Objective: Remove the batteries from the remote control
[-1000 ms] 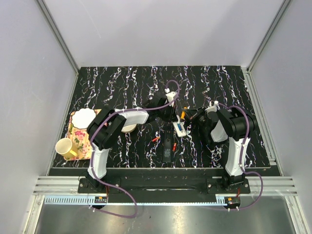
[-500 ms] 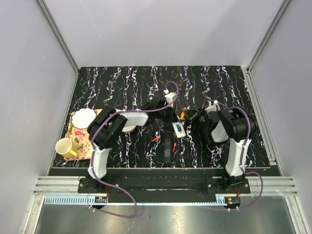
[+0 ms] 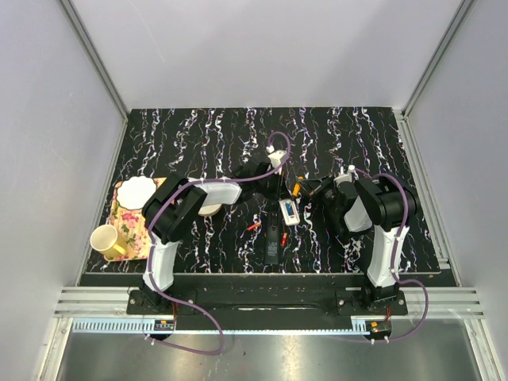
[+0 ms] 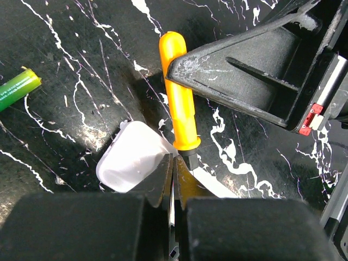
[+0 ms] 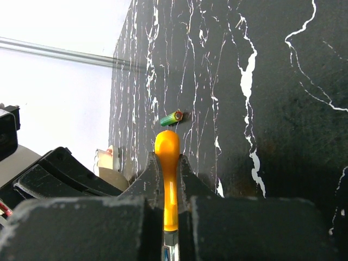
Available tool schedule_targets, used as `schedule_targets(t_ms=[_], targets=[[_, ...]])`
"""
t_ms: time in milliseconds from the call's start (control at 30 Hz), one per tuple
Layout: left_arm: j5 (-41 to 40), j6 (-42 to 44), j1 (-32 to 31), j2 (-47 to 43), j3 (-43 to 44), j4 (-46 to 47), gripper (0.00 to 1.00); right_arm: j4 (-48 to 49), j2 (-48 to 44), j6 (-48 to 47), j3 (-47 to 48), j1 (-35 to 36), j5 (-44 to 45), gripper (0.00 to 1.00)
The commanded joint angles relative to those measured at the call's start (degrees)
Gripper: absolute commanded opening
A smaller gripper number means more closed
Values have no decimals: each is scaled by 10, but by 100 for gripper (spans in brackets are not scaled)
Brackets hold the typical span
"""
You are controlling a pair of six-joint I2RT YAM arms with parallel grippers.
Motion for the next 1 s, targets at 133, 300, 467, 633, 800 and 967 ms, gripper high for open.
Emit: schedule_targets(t_ms=[133, 300, 467, 633, 800, 967], targets=[[-28, 12, 7, 14, -8, -83, 0, 112, -4, 52, 5, 3, -45, 0], [-28, 12, 9, 14, -7, -83, 0, 113, 2, 60, 13, 1, -51, 0], [-27, 14, 11, 16, -2, -86, 0, 107, 8, 54, 14, 0, -47, 0], [-18, 15, 11, 14, 3, -85, 0, 106, 5, 37, 7, -5, -42, 0], [3, 27, 11, -9, 11, -71, 0, 77, -28, 12, 7, -7, -42, 0], [23, 26, 12, -77, -12, -5, 9, 11, -97, -32, 10, -7, -42, 0]])
